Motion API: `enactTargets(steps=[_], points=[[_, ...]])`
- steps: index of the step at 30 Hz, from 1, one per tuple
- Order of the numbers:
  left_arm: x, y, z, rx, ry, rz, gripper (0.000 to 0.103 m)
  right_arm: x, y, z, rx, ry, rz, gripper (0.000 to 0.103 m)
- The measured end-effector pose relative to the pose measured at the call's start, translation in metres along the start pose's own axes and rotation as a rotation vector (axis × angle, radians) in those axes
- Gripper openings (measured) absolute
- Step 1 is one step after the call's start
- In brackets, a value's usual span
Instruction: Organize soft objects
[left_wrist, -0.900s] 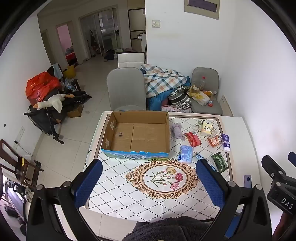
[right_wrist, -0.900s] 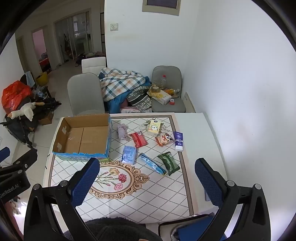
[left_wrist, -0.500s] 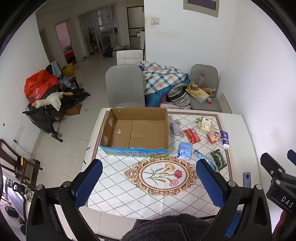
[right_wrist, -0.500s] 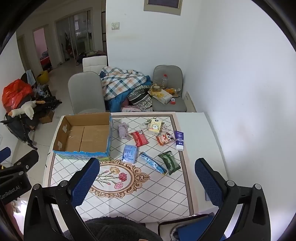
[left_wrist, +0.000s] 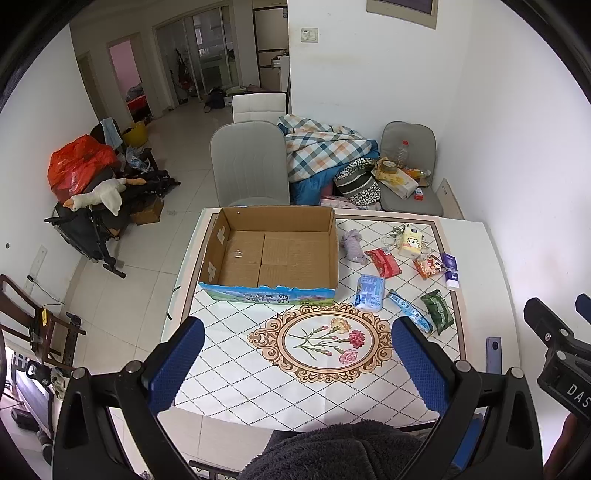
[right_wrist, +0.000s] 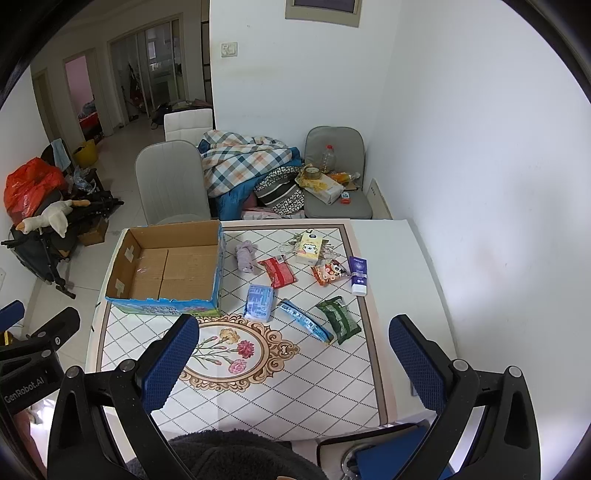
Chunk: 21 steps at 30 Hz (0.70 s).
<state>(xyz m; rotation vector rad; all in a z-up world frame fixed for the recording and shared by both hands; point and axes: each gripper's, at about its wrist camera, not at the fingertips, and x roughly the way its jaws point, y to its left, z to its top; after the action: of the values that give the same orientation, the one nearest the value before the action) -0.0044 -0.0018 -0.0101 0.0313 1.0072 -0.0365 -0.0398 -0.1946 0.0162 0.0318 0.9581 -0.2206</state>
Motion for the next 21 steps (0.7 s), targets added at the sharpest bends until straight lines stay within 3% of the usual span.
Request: enactTargets(steps=[21], points=[[-0.0012, 0.0018, -0.0020, 0.000, 0.000, 0.000, 0.103, -0.0033, 0.0057, -0.0004, -0.005, 0.002, 0.005, 0.103]])
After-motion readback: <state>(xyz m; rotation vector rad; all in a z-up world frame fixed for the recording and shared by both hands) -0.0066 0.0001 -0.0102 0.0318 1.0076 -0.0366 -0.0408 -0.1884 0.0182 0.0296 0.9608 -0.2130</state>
